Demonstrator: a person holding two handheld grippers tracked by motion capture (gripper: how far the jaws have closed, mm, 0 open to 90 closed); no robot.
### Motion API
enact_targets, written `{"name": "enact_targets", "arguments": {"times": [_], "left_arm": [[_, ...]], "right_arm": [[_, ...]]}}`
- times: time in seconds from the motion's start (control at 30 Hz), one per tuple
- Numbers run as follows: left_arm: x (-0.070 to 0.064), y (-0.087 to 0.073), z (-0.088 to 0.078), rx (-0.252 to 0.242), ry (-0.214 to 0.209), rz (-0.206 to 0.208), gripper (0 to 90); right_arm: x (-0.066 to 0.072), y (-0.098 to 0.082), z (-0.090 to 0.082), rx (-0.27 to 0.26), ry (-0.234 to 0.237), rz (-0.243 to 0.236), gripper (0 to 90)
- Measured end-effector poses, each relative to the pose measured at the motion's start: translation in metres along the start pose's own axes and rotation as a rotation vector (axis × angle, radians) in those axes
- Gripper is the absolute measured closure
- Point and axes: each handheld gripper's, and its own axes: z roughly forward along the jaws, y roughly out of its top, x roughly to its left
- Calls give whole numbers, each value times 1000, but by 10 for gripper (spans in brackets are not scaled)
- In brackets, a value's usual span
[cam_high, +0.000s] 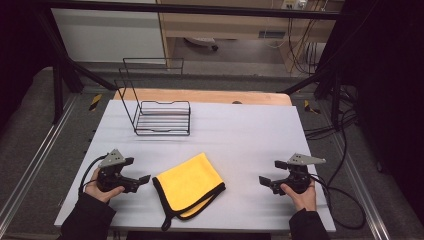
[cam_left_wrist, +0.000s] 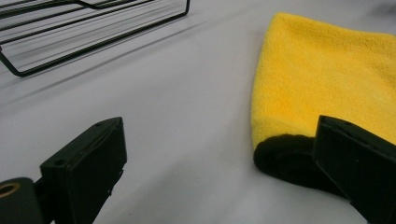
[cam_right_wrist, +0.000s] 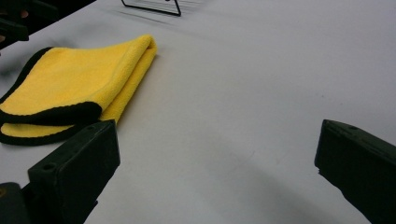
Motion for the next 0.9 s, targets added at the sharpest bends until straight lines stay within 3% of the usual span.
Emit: {"name": "enact_targets", "arguments": {"times": [0.63, 0.9], "left_arm": [[-12, 8, 6, 10, -8, -3, 71], [-26, 14, 20, 62, -9, 1, 190]], "right_arm": [[1, 0, 0, 0, -16, -11, 6], [5, 2, 3, 6, -13, -17, 10]]}}
